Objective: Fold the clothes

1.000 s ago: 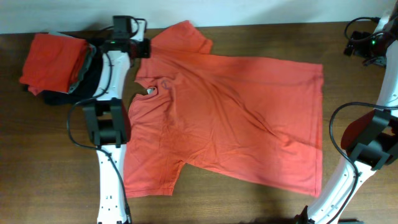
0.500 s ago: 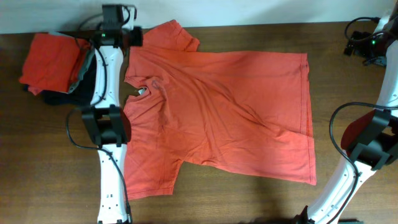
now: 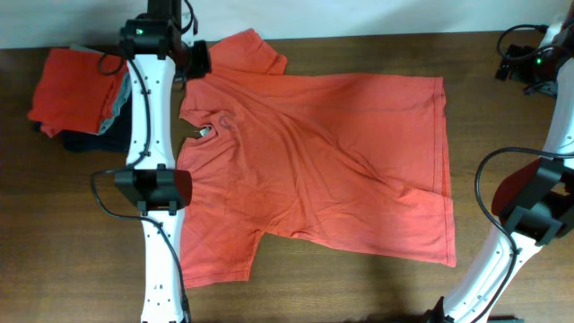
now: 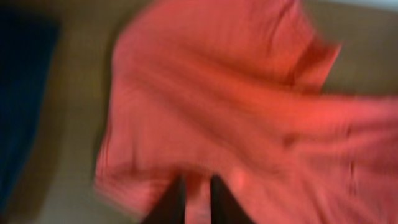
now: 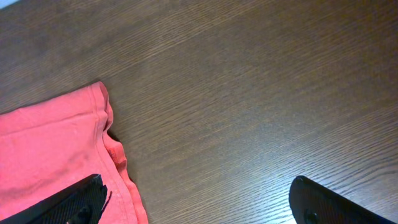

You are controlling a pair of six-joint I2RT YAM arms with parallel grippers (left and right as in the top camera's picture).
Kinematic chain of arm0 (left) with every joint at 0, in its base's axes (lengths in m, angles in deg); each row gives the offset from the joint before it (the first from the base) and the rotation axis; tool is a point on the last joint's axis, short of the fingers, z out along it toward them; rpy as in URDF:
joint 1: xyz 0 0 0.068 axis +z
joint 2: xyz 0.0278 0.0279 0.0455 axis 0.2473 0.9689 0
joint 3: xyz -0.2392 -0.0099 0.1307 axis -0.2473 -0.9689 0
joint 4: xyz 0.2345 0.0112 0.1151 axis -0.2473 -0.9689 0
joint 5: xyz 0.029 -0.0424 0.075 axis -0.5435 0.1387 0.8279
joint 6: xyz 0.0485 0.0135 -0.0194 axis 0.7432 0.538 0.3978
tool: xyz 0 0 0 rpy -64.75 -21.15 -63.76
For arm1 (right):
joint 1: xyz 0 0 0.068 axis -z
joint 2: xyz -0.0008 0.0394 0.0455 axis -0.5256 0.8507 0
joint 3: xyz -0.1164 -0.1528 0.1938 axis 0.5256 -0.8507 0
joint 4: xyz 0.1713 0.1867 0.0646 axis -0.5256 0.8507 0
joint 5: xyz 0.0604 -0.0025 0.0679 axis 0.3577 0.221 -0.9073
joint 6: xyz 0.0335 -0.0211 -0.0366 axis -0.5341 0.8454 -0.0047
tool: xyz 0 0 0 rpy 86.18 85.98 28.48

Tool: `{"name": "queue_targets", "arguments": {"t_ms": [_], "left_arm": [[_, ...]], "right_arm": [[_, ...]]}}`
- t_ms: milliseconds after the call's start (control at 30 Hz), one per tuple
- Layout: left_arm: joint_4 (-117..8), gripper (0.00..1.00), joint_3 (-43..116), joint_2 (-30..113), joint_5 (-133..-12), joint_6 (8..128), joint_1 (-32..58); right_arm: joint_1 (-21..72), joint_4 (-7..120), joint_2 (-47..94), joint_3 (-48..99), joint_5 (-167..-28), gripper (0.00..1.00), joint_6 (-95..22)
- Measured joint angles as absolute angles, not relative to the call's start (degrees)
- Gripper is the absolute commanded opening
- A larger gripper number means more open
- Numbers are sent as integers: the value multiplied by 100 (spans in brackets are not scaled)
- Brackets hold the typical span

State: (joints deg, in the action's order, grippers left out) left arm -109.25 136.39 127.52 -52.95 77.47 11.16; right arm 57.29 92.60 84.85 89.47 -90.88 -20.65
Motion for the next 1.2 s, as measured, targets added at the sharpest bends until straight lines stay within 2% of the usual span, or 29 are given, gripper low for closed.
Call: {"name": "queue_targets", "arguments": {"t_ms": [33,133,333,467,633,867,1033,1200], "left_arm": [[-11170,1,13637,12680,-5269,7725,1116],[-11727,1,13635,12313,-5206,7712,1092],[-11732,0,13585,11366,-5326,7751,804],[-11719,0,12942,10645,-5368,7775,513],[-11723,0,10898,9364,-5232,7786,231],[-11581,0,7362,7220,-4386,7305,-390],[-10503,0,5126,6219,-4124,6916,-401],[-9037,1,3146,6020,-4078,6672,-274]], "right_arm": [[5729,9255,8485,8947,-9088,99,-2061],[5729,9260,8483,8947,-9088,99,-2065],[5729,9257,8485,8947,-9088,99,-2063],[5729,9257,8485,8947,-9088,98,-2063],[5729,9257,8485,8947,-9088,99,-2063],[5729,9257,8485,8947,-9091,99,-2061],[5729,9257,8485,8947,-9086,99,-2061],[5729,9257,8483,8947,-9091,99,-2061]]}}
